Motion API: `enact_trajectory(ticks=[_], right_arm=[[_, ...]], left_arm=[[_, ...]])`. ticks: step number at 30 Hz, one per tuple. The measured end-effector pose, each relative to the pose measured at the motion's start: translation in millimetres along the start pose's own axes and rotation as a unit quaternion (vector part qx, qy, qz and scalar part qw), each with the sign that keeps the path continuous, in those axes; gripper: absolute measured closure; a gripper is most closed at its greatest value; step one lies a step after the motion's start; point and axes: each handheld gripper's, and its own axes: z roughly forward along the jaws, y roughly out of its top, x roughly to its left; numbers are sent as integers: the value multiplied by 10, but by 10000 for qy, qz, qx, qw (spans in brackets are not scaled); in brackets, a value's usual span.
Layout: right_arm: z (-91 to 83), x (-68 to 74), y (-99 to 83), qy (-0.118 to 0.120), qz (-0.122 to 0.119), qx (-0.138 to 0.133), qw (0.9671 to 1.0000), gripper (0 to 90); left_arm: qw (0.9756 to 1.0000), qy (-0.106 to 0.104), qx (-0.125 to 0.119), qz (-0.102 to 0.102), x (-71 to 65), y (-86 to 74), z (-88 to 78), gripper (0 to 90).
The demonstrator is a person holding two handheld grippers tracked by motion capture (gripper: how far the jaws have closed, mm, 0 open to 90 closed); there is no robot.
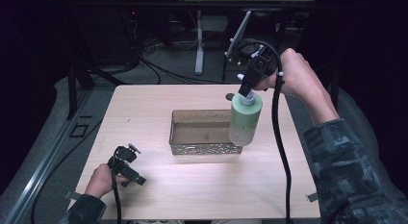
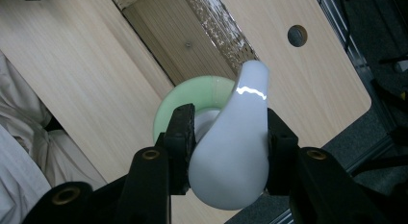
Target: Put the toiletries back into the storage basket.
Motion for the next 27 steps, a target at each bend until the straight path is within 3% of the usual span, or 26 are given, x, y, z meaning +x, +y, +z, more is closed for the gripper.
enact_trajectory(ticks=[12, 27], right_arm=[[-28, -18, 93, -26, 5, -44, 10000, 627], [75, -57, 232, -54, 60, -115, 9999, 627]], left_arm=[[10000, 7, 15, -4, 6, -4, -5, 1], [10000, -33, 2, -29, 4, -7, 11, 1]])
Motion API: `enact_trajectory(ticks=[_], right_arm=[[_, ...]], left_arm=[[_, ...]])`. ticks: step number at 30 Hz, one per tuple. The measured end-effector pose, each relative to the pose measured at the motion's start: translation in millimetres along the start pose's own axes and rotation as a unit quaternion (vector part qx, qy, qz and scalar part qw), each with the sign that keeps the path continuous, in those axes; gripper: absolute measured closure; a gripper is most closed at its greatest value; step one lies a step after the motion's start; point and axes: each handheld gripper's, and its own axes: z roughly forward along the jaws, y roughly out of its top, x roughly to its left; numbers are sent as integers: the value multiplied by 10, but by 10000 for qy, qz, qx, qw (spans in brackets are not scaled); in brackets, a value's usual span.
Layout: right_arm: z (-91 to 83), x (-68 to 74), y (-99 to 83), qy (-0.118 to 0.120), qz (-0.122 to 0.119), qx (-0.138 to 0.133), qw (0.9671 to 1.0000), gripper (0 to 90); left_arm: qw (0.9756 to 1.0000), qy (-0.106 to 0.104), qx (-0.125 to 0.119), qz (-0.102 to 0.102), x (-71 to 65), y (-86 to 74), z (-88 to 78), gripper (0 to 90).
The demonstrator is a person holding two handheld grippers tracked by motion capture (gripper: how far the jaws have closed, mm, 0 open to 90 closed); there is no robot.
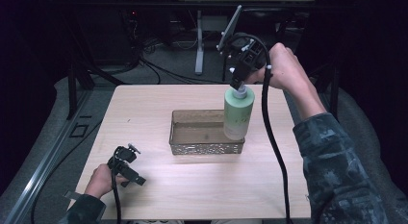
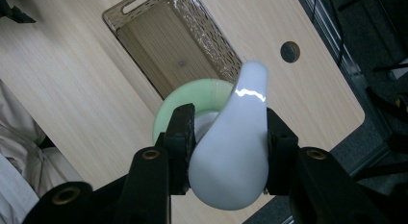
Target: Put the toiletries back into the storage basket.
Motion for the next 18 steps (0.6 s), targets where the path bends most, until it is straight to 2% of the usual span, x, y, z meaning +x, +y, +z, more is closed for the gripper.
enact_trajectory(ticks=[9, 18], right_arm=[[70, -6, 66, -18, -27, -40, 10000, 626], [173, -40, 95, 76, 0, 29, 10000, 627]], left_arm=[[10000, -4, 20, 47, 7, 1, 4, 1], [10000, -36, 58, 26, 8, -3, 11, 1]])
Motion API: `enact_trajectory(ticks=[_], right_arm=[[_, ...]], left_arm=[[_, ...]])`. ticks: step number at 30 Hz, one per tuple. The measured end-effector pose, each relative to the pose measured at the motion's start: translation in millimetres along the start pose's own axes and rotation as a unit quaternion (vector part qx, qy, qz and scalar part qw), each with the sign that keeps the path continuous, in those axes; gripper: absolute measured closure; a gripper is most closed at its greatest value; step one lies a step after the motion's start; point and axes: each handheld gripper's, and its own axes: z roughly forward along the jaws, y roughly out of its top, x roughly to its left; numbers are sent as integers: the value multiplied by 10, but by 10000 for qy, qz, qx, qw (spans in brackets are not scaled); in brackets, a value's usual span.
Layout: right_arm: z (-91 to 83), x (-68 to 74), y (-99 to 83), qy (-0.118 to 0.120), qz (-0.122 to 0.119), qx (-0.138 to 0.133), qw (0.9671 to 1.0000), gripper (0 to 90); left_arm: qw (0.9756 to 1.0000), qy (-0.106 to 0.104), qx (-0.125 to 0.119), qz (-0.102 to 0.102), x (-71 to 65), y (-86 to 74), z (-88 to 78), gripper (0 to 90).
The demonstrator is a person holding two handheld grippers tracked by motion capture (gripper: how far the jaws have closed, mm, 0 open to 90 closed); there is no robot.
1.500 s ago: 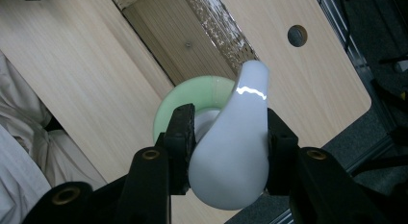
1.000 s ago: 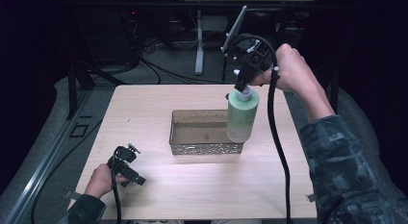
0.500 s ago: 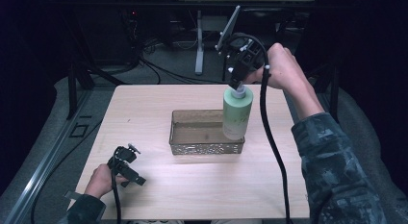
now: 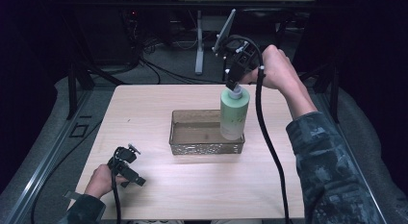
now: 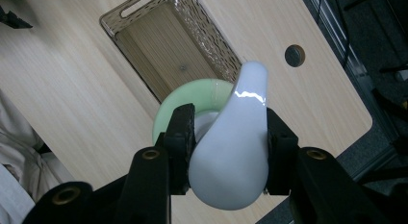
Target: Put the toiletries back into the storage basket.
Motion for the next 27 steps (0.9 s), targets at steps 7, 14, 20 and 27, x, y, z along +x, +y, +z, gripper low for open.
enact_trajectory(ticks=[7, 14, 20, 27], right_arm=[[44, -28, 13, 40, 37, -25, 10000, 627], [75, -41, 37, 35, 60, -73, 9999, 626], [128, -38, 62, 19, 68, -77, 9999, 626], [225, -79, 46, 60, 135, -59, 9999, 626]], left_arm=[[10000, 8, 3, -3, 4, -2, -2, 1], [10000, 11, -1, 7, -2, -2, 2, 1], [10000, 3, 13, 23, 3, -2, -2, 1], [10000, -5, 10, 8, 2, -1, -1, 1]])
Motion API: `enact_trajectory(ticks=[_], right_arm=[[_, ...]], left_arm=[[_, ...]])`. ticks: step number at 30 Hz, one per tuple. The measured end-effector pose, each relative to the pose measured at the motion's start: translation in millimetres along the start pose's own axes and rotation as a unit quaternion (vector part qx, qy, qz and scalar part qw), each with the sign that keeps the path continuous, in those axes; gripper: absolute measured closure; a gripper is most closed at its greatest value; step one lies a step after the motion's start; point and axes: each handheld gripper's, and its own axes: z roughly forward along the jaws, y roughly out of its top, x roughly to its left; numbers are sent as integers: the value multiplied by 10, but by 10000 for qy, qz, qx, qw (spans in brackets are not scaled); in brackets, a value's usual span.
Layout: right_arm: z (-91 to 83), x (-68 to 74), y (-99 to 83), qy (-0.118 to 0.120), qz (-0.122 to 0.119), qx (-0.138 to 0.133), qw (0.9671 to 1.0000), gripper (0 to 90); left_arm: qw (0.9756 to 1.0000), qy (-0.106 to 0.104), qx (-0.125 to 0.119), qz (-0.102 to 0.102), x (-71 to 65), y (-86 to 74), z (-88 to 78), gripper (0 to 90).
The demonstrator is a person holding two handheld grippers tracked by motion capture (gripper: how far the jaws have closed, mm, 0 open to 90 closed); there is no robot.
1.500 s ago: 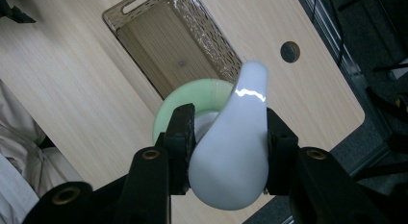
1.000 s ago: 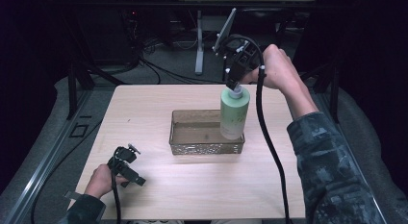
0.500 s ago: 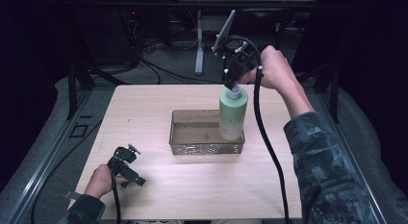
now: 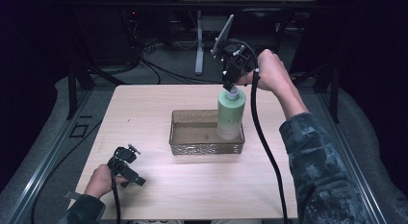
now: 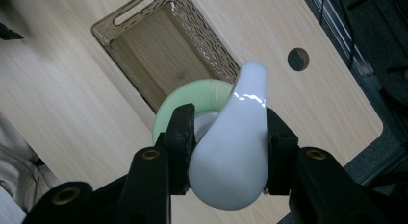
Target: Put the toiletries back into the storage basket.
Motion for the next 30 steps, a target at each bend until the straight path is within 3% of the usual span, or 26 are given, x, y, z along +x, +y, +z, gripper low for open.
enact_trajectory(ticks=[30], right_arm=[[267, -46, -114, 119, 63, 47, 9999, 626]], left_arm=[[10000, 15, -3, 8, 3, 1, -1, 0]])
